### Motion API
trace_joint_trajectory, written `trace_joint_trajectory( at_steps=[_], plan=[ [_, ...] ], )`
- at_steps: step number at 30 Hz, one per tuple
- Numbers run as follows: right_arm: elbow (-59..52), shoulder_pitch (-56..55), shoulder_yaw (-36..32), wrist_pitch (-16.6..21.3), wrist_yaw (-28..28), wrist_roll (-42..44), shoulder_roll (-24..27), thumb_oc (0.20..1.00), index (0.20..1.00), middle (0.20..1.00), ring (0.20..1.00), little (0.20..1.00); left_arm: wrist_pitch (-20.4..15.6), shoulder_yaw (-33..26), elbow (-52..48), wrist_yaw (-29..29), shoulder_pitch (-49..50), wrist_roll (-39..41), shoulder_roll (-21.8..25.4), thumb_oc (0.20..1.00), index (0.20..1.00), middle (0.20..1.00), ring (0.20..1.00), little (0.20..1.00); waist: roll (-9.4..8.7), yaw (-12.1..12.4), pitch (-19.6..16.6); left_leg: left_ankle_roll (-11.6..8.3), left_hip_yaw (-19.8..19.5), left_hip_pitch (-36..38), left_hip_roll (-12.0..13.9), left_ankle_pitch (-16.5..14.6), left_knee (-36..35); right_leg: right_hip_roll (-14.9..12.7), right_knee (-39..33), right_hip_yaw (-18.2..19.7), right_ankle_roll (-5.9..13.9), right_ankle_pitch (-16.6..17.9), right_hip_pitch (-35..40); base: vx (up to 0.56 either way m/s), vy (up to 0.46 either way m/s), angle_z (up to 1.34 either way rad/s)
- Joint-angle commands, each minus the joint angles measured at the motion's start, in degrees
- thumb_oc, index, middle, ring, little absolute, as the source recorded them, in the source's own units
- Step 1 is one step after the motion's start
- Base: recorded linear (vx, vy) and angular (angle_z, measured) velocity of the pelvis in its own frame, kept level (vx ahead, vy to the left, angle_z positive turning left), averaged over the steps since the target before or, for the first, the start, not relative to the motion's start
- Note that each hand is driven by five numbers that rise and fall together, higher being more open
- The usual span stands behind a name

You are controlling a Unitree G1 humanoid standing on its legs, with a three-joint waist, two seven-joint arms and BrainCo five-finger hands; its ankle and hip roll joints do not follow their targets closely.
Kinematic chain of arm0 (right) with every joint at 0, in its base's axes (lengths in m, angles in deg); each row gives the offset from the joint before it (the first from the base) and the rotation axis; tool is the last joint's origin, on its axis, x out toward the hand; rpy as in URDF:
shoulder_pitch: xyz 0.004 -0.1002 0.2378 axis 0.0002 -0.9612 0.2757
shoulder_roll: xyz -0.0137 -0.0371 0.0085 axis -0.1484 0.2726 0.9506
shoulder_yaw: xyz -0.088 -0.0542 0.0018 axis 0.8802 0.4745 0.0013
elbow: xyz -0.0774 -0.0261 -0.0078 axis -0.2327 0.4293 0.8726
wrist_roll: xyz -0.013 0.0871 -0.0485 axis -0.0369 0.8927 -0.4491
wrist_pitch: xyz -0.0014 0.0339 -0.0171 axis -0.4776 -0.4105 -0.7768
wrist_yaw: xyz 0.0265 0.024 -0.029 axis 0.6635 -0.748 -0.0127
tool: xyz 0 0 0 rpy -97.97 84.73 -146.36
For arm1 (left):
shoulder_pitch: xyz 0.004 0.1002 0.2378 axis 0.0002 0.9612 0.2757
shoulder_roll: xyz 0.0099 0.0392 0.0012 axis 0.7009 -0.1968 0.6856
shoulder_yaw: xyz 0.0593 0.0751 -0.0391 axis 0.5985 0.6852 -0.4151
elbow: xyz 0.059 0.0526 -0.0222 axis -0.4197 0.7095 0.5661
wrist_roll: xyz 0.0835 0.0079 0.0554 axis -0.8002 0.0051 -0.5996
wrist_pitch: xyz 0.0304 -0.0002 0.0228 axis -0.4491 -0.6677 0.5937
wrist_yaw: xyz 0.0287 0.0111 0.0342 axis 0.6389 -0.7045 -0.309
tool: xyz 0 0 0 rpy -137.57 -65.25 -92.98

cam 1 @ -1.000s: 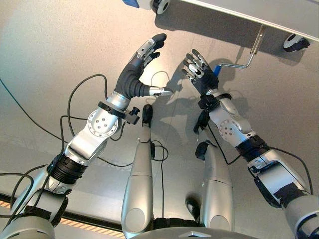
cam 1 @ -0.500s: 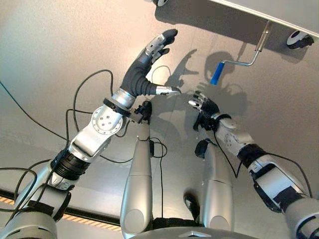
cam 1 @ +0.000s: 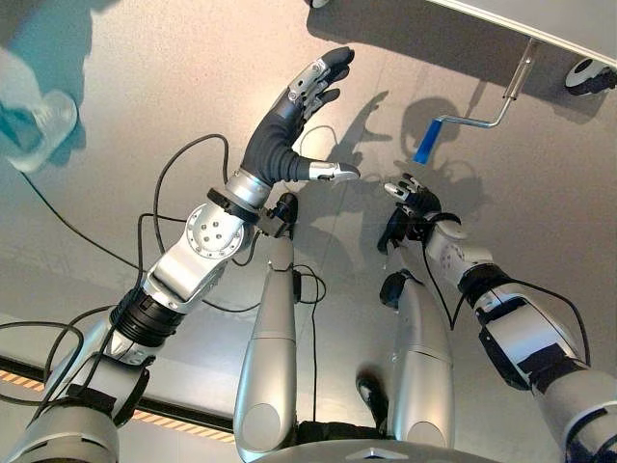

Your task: Raise the hospital bed

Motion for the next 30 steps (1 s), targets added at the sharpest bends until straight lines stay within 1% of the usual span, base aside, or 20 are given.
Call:
trace_joint_trajectory(
  at_steps=[1,9,10,11,12,14,15,17,18,19,20,21,22,24,25,26,27,28,29,30],
  plan=[
    [-5.33,-0.92,-0.66,3.59,-1.16,5.41,1.06,1.000,1.000,1.000,1.000,1.000,-3.06,-2.58,-6.95,0.29,1.69,0.77,-1.42,1.000,1.000,1.000,1.000,1.000,1.34,-0.05,-1.12,3.92,2.17,0.85,-2.49,0.19,-3.29,-1.22,0.68,2.99,6.07,-3.80,3.58,0.00,0.000,0.00],
    [-21.24,-4.09,-1.13,7.37,-3.01,7.71,2.93,1.000,1.000,1.000,1.000,1.000,-2.41,-4.23,-7.45,2.41,3.17,-1.55,-0.61,1.000,1.000,1.000,1.000,1.000,0.06,-1.26,-1.12,3.84,2.40,0.33,-2.41,0.03,-2.88,-1.25,0.99,3.18,6.05,-3.78,3.00,0.01,-0.003,0.00],
    [-21.20,-4.87,-0.95,7.31,-3.05,7.71,2.78,1.000,1.000,1.000,1.000,1.000,-2.39,-3.95,-7.35,2.43,3.85,-1.51,-0.78,1.000,1.000,1.000,1.000,1.000,0.02,-1.26,-1.12,3.66,2.30,2.18,-2.36,-1.69,-2.68,-1.21,1.61,3.68,6.48,-5.46,4.58,0.00,0.000,0.00],
    [-23.19,-4.44,-0.97,7.57,-3.03,7.34,3.24,1.000,1.000,1.000,1.000,1.000,-2.32,-4.29,-7.49,2.68,3.27,-1.90,-0.48,1.000,1.000,1.000,1.000,1.000,-0.07,-1.39,-1.12,3.83,2.50,0.47,-2.38,-0.10,-2.80,-1.28,1.06,3.21,6.05,-3.86,3.10,0.05,-0.020,0.01],
    [-24.43,-5.26,-0.65,7.64,-3.25,6.99,3.40,1.000,1.000,1.000,1.000,1.000,-2.30,-4.19,-7.55,2.91,3.63,-2.17,-0.43,1.000,1.000,1.000,1.000,1.000,-0.18,-1.49,-1.12,3.68,2.39,1.76,-2.32,-1.34,-2.65,-1.24,1.55,3.69,6.41,-5.06,4.19,-0.05,0.003,0.00],
    [-27.72,-5.31,-0.23,8.10,-2.95,7.06,3.89,1.000,1.000,1.000,1.000,1.000,-2.23,-4.42,-7.84,3.17,3.21,-2.58,-0.19,1.000,1.000,1.000,1.000,1.000,-0.35,-1.60,-1.12,3.82,2.49,0.30,-2.37,-0.10,-2.63,-1.29,1.29,3.28,6.04,-3.87,2.95,0.00,0.000,0.00],
    [-28.79,-6.05,-0.06,8.24,-2.99,6.98,4.09,1.000,1.000,1.000,1.000,1.000,-2.18,-4.21,-7.88,3.40,3.64,-2.75,-0.19,1.000,1.000,1.000,1.000,1.000,-0.49,-1.69,-1.12,3.68,2.41,1.57,-2.36,-1.37,-2.43,-1.24,1.71,3.70,6.36,-5.09,4.08,0.06,-0.018,-0.01],
    [-31.11,-6.83,0.25,8.44,-2.98,6.71,4.69,1.000,1.000,1.000,1.000,1.000,-2.03,-4.27,-8.10,3.86,3.86,-3.10,-0.01,1.000,1.000,1.000,1.000,1.000,-0.63,-1.79,-1.12,3.65,2.41,1.85,-2.41,-1.88,-2.08,-1.27,2.12,3.76,6.42,-5.51,4.35,0.01,0.000,-0.01],
    [-32.12,-6.30,0.22,8.62,-3.04,6.59,5.15,1.000,1.000,1.000,1.000,1.000,-2.02,-4.58,-8.41,4.00,3.41,-3.43,0.22,1.000,1.000,1.000,1.000,1.000,-0.66,-1.83,-1.12,3.83,2.53,0.08,-2.43,-0.25,-2.17,-1.36,1.55,3.24,5.99,-3.90,2.96,0.00,0.000,0.00],
    [-32.01,-6.93,0.40,8.57,-3.05,6.62,5.01,1.000,1.000,1.000,1.000,1.000,-1.99,-4.34,-8.30,4.01,3.99,-3.38,0.06,1.000,1.000,1.000,1.000,1.000,-0.68,-1.83,-1.12,3.64,2.41,1.77,-2.38,-1.89,-1.96,-1.31,2.13,3.71,6.40,-5.48,4.40,-0.06,0.015,-0.02],
    [-32.27,-6.21,0.40,8.69,-3.07,6.69,5.20,1.000,1.000,1.000,1.000,1.000,-2.08,-4.60,-8.54,4.09,3.60,-3.38,0.23,1.000,1.000,1.000,1.000,1.000,-0.68,-1.78,-1.12,3.78,2.47,0.07,-2.44,-0.18,-2.26,-1.36,1.41,3.26,6.03,-3.79,3.03,0.06,-0.016,0.00],
    [-32.13,-6.83,0.59,8.64,-3.06,6.72,5.06,1.000,1.000,1.000,1.000,1.000,-2.06,-4.35,-8.42,4.10,4.17,-3.33,0.08,1.000,1.000,1.000,1.000,1.000,-0.70,-1.78,-1.12,3.60,2.37,1.76,-2.38,-1.82,-2.07,-1.31,1.98,3.73,6.45,-5.37,4.48,-0.05,0.016,0.00],
    [-32.04,-5.94,0.42,8.69,-3.34,6.58,5.41,1.000,1.000,1.000,1.000,1.000,-2.08,-4.66,-8.60,4.26,3.56,-3.36,0.51,1.000,1.000,1.000,1.000,1.000,-0.63,-1.71,-1.12,3.74,2.51,0.06,-2.38,-0.16,-2.25,-1.43,1.34,3.22,6.05,-3.73,3.06,0.00,0.000,0.00],
    [-31.73,-5.43,0.51,8.65,-3.57,6.60,5.36,1.000,1.000,1.000,1.000,1.000,-2.01,-4.62,-8.73,4.47,3.49,-3.39,0.57,1.000,1.000,1.000,1.000,1.000,-0.58,-1.63,-1.12,3.74,2.49,-0.14,-2.34,-0.13,-2.12,-1.38,1.40,3.14,6.04,-3.71,2.93,-0.03,0.010,0.00],
    [-31.26,-5.18,0.56,8.56,-3.60,6.54,5.38,1.000,1.000,1.000,1.000,1.000,-1.89,-4.51,-8.85,4.38,3.70,-3.40,0.46,1.000,1.000,1.000,1.000,1.000,-0.52,-1.60,-1.12,3.75,2.52,-0.13,-2.37,-0.19,-2.05,-1.31,1.49,3.15,6.01,-3.76,2.90,0.06,-0.013,0.00],
    [-30.88,-5.73,0.79,8.40,-3.57,6.63,5.17,1.000,1.000,1.000,1.000,1.000,-1.84,-4.14,-8.79,4.37,4.43,-3.28,0.32,1.000,1.000,1.000,1.000,1.000,-0.52,-1.59,-1.12,3.55,2.40,1.54,-2.31,-1.82,-1.85,-1.23,2.11,3.64,6.42,-5.37,4.36,0.00,0.000,0.00],
    [-30.86,-4.81,0.73,8.41,-3.58,6.63,5.39,1.000,1.000,1.000,1.000,1.000,-1.89,-4.38,-9.03,4.31,3.95,-3.31,0.54,1.000,1.000,1.000,1.000,1.000,-0.47,-1.53,-1.12,3.75,2.50,-0.16,-2.33,-0.17,-2.10,-1.25,1.58,3.15,6.01,-3.87,2.87,0.06,-0.014,0.01],
    [-30.56,-5.21,1.03,8.19,-3.63,6.48,5.39,1.000,1.000,1.000,1.000,1.000,-1.86,-4.13,-9.01,4.29,4.62,-3.29,0.44,1.000,1.000,1.000,1.000,1.000,-0.50,-1.44,-1.12,3.57,2.34,1.48,-2.27,-1.79,-1.89,-1.17,2.23,3.53,6.39,-5.49,4.26,0.00,0.000,0.00],
    [-29.82,-4.22,1.42,7.79,-3.72,6.00,5.95,1.000,1.000,1.000,1.000,1.000,-1.88,-4.19,-9.11,4.20,4.70,-3.26,0.51,1.000,1.000,1.000,1.000,1.000,-0.55,-1.33,-1.12,3.55,2.21,1.52,-2.26,-1.78,-1.91,-1.17,2.12,3.47,6.44,-5.40,4.35,0.00,0.000,0.00],
    [-29.87,-3.53,1.26,7.84,-3.69,5.99,6.09,1.000,1.000,1.000,1.000,1.000,-1.90,-4.46,-9.23,4.18,4.14,-3.31,0.66,1.000,1.000,1.000,1.000,1.000,-0.51,-1.34,-1.12,3.73,2.32,-0.17,-2.31,-0.14,-2.13,-1.22,1.52,2.98,6.03,-3.82,2.92,-0.06,0.023,-0.02]
  ],
)
